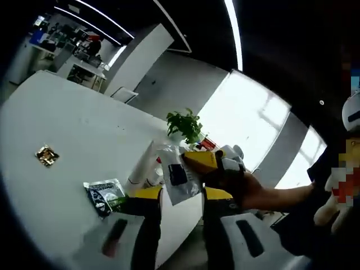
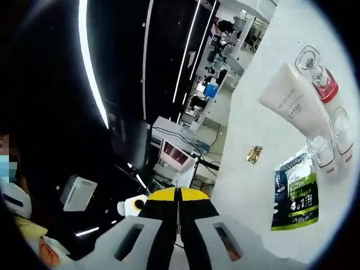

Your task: Arrange the skincare products in the storage area until every visible bottle or jar stands upright without overlapping.

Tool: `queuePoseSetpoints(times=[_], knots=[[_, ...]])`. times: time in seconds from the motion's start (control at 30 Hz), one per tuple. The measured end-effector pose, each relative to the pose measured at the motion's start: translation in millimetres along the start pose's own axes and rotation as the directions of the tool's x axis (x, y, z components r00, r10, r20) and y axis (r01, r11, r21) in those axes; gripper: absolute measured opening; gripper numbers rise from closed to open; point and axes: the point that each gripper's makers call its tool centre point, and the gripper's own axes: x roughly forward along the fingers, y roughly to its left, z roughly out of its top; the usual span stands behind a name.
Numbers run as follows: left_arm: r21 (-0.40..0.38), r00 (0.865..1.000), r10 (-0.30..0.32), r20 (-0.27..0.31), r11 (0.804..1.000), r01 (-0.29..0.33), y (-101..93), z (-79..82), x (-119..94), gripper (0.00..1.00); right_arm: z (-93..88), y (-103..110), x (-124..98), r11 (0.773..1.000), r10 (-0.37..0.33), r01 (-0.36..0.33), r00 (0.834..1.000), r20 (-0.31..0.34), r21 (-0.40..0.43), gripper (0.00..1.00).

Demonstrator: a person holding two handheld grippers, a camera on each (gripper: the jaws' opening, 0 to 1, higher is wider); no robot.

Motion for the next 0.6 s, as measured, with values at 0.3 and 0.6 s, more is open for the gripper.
queuePoseSetpoints(times=[0.3, 0.6], knots=[[-0.021, 0.999, 0.027, 0.021, 0.999, -0.027, 1.0, 2.2, -6, 0.02, -8.5, -2, 3, 0.998, -0.035, 0.033, 0.999, -0.033, -0.053, 0.01], [-0.069, 0.998, 0.065, 0.006, 0.996, -0.064, 5.4, -0.2, -15, 0.00, -5.3, 1, 6, 0.973, -0.049, 0.033, 0.997, -0.062, -0.230, 0.04]])
